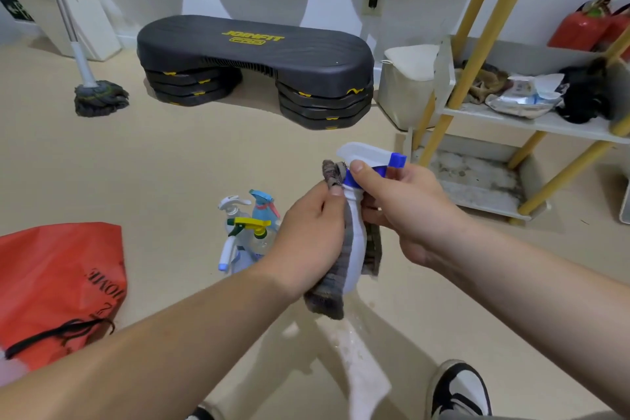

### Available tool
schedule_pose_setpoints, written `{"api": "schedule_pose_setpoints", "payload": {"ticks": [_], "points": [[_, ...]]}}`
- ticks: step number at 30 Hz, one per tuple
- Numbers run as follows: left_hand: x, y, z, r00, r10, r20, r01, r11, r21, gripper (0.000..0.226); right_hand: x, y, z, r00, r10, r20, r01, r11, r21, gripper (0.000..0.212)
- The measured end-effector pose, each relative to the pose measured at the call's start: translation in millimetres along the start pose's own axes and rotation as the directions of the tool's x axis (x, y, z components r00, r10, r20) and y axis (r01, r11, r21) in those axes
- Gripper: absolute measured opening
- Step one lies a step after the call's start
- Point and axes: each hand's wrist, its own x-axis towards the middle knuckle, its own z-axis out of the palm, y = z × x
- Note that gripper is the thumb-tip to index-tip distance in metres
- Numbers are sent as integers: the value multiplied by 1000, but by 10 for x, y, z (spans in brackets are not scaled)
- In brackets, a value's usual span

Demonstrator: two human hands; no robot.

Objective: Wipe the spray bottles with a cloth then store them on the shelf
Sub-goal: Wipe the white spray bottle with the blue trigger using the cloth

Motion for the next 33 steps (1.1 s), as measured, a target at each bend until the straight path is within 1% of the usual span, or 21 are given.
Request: {"api": "schedule_pose_setpoints", "payload": {"ticks": [2, 4, 6, 10, 14, 16, 17, 18, 19, 20, 21, 22, 23, 24, 26, 27, 28, 29, 30, 32, 33], "points": [[38, 13, -39, 999, -47, 1, 47, 998, -43, 38, -13, 4, -5, 1000, 2, 12, -2, 1000, -9, 21], [117, 10, -113, 970, -227, 87, 241, 946, -218, 51, -24, 22, 2, 1000, -4, 31, 4, 1000, -5, 20], [138, 30, -153, 934, -315, 168, 355, 870, -343, 64, -31, 9, -3, 999, -14, 33, 15, 1000, -11, 18], [146, 15, -157, 934, -298, 199, 352, 868, -352, 48, -20, -53, -39, 998, -34, 50, 33, 999, 30, 17], [130, 30, -162, 929, -280, 243, 344, 893, -291, 46, -19, -36, -44, 998, -27, 56, 24, 998, 56, 18], [63, 60, -90, 961, -245, 126, 265, 949, -174, 42, -6, -32, -46, 999, -21, 36, 19, 998, 56, 17], [19, 47, -37, 990, -135, 44, 138, 987, -83, 37, 8, -33, -56, 1000, -16, 17, 15, 998, 57, 17], [-15, -6, 34, 999, 38, -17, -37, 999, 23, 34, 27, -31, -68, 1000, -8, -7, 8, 998, 61, 16], [-65, -74, 106, 977, 209, -27, -203, 967, 152, 36, 44, -31, -79, 1000, 3, -29, -1, 998, 69, 16], [-119, -134, 168, 943, 331, -1, -317, 903, 289, 45, 55, -29, -84, 999, 12, -45, -9, 997, 74, 17], [-144, -187, 193, 916, 399, 34, -378, 833, 403, 54, 65, -32, -87, 998, 16, -56, -12, 997, 78, 18], [-141, -206, 188, 902, 429, 58, -406, 792, 456, 59, 72, -35, -86, 998, 15, -66, -10, 997, 82, 17], [-83, -227, 144, 911, 409, 57, -389, 805, 448, 55, 74, -44, -78, 997, 11, -73, -4, 996, 88, 16], [-19, -194, 82, 933, 360, 32, -342, 850, 400, 46, 71, -53, -71, 997, 5, -80, 3, 995, 99, 13], [144, -117, -65, 992, 117, -38, -106, 973, 203, 37, 52, -61, -62, 997, -9, -83, 19, 992, 123, 11], [196, -97, -104, 999, 7, -43, -2, 995, 101, 38, 43, -59, -55, 997, -13, -77, 22, 992, 125, 12], [185, -90, -99, 998, -39, -40, 42, 997, 72, 39, 39, -53, -46, 998, -12, -66, 20, 992, 121, 13], [131, -105, -43, 999, 9, -48, -4, 995, 98, 36, 43, -45, -35, 998, -7, -58, 14, 993, 116, 15], [56, -140, 42, 988, 142, -65, -127, 974, 190, 33, 49, -47, -31, 998, 0, -56, 7, 993, 114, 15], [-57, -179, 143, 925, 381, 6, -364, 879, 308, 41, 68, -64, -51, 997, 6, -77, 3, 993, 115, 14], [-14, -226, 140, 911, 411, 38, -401, 860, 315, 44, 78, -69, -67, 996, 5, -89, 5, 993, 118, 13]]}}
